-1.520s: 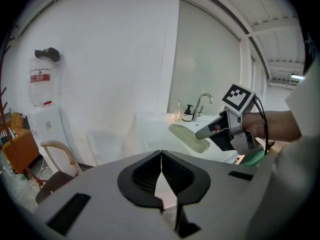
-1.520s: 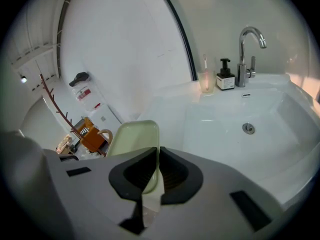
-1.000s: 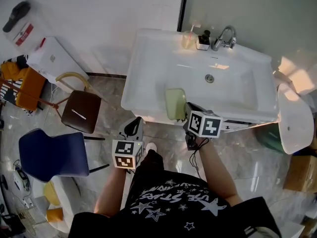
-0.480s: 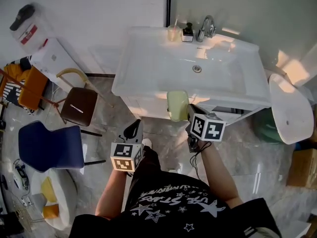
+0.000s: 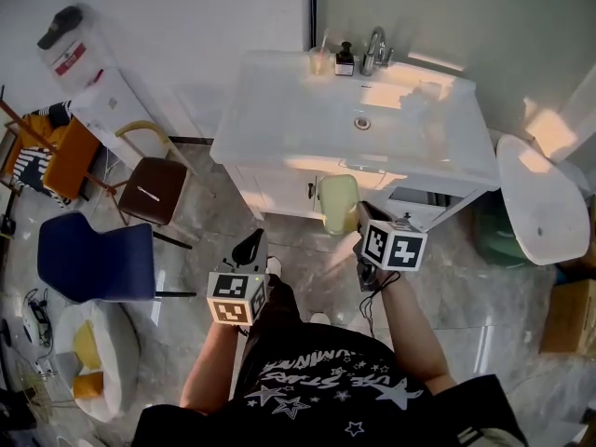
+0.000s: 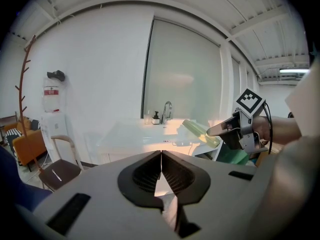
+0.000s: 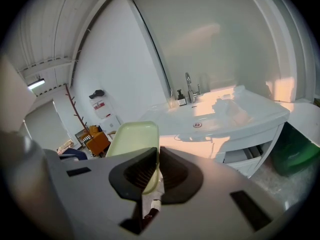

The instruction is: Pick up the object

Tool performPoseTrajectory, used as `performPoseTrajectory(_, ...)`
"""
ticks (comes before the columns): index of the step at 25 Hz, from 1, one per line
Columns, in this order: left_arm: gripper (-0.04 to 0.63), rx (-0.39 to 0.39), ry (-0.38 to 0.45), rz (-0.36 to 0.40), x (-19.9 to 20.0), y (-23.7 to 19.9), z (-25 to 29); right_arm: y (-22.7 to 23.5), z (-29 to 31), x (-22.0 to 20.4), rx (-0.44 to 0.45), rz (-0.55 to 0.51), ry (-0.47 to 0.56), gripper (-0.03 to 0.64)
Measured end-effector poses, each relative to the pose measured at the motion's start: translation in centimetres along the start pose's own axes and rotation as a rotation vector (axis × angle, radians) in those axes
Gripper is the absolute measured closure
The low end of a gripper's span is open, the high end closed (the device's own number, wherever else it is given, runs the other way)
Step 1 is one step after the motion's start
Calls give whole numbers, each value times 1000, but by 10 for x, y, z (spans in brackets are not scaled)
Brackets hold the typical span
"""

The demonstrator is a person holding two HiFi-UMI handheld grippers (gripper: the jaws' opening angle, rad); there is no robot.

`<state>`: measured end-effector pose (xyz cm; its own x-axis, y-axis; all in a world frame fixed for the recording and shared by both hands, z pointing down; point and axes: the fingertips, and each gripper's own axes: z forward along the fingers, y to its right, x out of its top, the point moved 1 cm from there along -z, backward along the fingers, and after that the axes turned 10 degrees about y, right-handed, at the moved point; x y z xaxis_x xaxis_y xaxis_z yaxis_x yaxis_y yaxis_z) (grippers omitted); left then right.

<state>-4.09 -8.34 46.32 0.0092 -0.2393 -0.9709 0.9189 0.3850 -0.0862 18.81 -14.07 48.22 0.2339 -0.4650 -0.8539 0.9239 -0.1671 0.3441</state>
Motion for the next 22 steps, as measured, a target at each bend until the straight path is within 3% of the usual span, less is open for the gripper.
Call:
performPoseTrajectory(11, 574, 28, 0, -21, -16, 36, -42, 12, -48, -26, 16, 7, -20, 588)
performPoseTrajectory(22, 574, 33, -8, -26, -22, 45, -43, 23, -58, -42, 10, 20, -35, 589)
